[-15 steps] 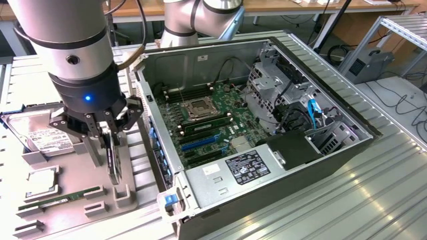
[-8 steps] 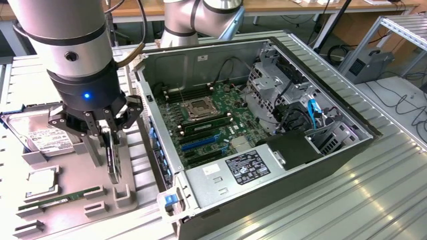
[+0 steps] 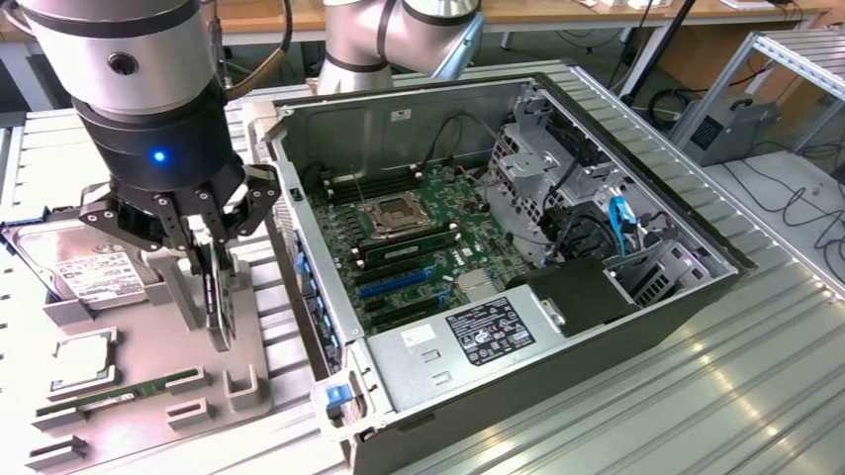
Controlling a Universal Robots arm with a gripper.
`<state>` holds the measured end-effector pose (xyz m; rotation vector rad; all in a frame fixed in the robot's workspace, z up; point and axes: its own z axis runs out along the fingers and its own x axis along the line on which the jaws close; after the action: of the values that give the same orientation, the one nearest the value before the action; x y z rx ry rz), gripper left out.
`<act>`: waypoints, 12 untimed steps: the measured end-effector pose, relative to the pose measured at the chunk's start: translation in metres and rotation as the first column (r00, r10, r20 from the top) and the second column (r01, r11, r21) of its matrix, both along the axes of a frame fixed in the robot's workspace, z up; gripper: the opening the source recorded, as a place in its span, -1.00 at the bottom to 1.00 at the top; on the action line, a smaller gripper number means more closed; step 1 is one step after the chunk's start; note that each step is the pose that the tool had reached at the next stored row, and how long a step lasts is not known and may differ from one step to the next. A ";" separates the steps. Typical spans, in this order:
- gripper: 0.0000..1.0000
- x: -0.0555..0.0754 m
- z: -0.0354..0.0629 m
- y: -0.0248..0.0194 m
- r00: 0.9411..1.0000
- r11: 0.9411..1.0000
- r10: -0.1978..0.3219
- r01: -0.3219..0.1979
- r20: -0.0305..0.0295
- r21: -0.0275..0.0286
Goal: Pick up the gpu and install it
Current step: 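Pick up the gpu and move the gpu toward the slot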
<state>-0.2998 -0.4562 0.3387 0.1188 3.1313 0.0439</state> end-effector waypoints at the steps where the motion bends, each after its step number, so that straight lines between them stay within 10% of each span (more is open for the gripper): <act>1: -0.48 0.000 0.0015 0.0000 1.000 1.000 0.000 0.000 0.000 0.000; 7: -0.48 0.000 0.0413 0.0000 1.000 1.000 0.000 0.000 0.000 0.000; 12: -0.48 0.000 0.0458 0.0000 1.000 1.000 0.000 0.000 0.000 0.000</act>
<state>-0.2998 -0.4562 0.3845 0.1188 3.1313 0.0440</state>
